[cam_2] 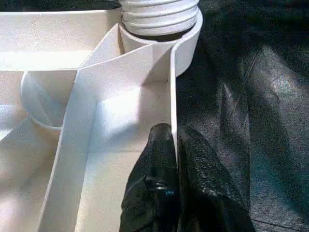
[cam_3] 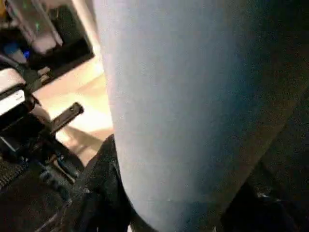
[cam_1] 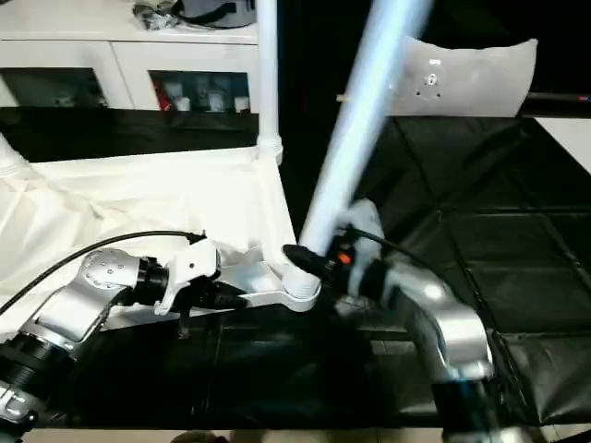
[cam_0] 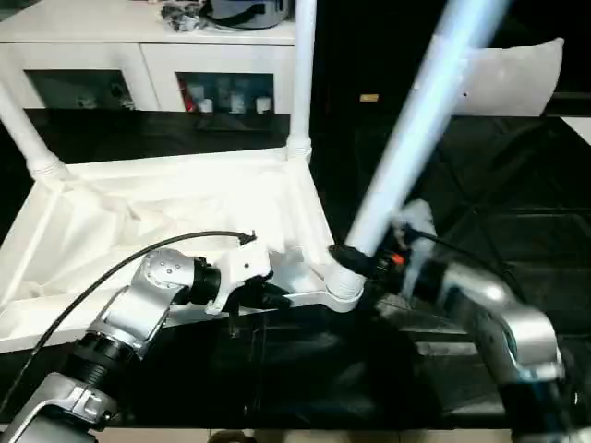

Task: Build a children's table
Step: Insert table leg to table base

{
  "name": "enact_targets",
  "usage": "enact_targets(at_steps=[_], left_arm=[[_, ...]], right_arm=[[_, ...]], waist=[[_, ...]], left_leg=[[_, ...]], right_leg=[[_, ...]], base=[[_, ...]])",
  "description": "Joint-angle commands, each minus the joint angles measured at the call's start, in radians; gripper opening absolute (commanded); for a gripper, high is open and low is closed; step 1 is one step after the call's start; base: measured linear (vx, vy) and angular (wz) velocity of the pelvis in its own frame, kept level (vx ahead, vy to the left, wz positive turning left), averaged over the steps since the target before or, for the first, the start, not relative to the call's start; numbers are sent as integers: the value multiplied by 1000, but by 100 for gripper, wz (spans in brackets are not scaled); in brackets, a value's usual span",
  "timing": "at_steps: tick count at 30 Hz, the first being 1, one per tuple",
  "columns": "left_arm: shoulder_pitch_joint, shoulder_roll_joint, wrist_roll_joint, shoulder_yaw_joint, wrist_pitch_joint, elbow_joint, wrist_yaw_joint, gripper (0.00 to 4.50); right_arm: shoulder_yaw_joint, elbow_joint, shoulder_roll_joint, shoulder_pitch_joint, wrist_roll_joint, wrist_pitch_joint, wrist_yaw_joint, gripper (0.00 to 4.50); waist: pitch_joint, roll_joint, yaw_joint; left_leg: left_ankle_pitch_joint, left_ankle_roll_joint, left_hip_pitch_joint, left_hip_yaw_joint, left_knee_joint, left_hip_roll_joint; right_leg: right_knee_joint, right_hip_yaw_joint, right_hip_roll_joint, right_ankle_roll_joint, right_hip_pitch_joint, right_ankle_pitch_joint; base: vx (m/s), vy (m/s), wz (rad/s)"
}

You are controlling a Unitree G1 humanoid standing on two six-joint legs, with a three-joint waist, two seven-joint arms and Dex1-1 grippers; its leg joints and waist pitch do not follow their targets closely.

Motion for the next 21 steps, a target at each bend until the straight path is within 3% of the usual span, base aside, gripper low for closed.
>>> enact_targets(at_steps=[1, 5, 9, 10, 14, 17, 21], left_arm=[[-4, -6, -12, 14, 0, 5, 5, 0], [-4, -8, -13, 16, -3, 9, 15, 0], [-2, -8, -8, 13, -4, 9, 14, 0], [0, 0, 5, 5, -12, 6, 11, 0], [0, 10, 16, -3, -21, 7, 6, 0], [1, 16, 18, -7, -21, 0, 2, 0], [-2, 23, 23, -12, -28, -2, -8, 0]], right_arm=[[10, 62, 8, 55, -24, 0, -31, 189], [2, 52, 27, 102, -41, -85, -50, 189], [37, 41, 0, 124, -106, -152, -42, 189], [74, 28, -29, 127, -152, -177, -27, 189], [141, 19, -80, 109, -221, -189, 0, 189], [177, 20, -97, 90, -228, -159, 28, 189], [242, 38, -119, 71, -254, -154, 83, 189]], waist=[[-49, 7, 4], [-46, 11, 5], [-46, 10, 4], [-44, 11, 3], [-41, 10, 2], [-34, 7, -1], [-28, 4, -8]], left_leg=[[-175, -10, 18, -19, -70, 61], [-204, -14, 19, -21, -75, 62], [-204, -15, 18, -22, -76, 61], [-205, -13, 17, -22, -77, 61], [-206, -10, 17, -22, -76, 60], [-240, -8, 19, -22, -82, 61], [-250, -5, 19, -23, -85, 62]], right_leg=[[-81, 44, -110, -213, 32, 32], [-86, 45, -110, -202, 29, -18], [-88, 45, -110, -193, 29, -25], [-88, 46, -108, -191, 29, -23], [-90, 47, -108, -181, 28, -26], [-95, 49, -107, -178, 24, -86], [-98, 49, -106, -178, 22, -101]], base=[[0, 0, 0], [0, 0, 0], [0, 0, 0], [0, 0, 0], [0, 0, 0], [0, 0, 0], [0, 0, 0]])
